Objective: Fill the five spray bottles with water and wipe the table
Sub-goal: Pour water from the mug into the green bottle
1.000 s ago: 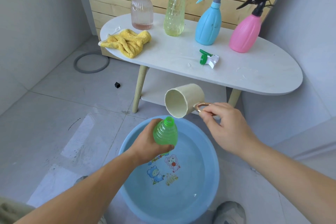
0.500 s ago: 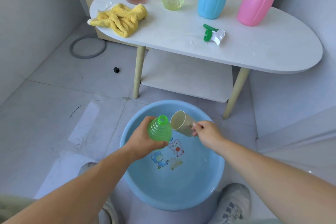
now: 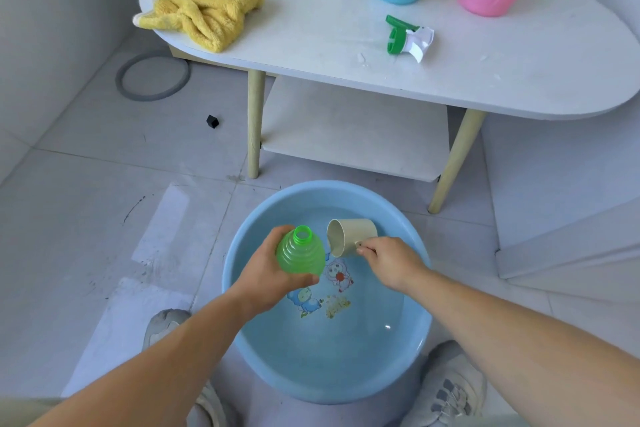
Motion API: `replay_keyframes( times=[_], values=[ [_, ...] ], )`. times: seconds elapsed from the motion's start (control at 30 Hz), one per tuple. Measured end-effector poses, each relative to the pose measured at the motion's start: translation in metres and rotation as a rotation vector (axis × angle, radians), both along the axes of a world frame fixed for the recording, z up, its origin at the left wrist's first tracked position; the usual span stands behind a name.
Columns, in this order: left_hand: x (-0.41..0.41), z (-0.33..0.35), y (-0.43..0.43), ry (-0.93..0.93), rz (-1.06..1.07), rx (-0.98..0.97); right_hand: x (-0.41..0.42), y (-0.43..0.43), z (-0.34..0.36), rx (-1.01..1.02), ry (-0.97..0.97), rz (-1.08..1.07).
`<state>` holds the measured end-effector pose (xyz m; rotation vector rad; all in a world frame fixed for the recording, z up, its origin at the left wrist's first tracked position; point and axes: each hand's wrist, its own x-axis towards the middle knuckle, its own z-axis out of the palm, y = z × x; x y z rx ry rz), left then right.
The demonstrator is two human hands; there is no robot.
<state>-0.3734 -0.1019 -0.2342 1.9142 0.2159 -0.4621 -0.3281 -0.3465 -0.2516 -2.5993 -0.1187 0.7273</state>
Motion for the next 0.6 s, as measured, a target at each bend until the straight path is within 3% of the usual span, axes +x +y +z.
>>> replay_keyframes(
  times=[0.6],
  values=[
    [0.001, -0.006, 0.004, 0.012, 0.006, -0.005, 0.0, -0.002, -0.014, -0.038, 0.062, -0.014]
  ],
)
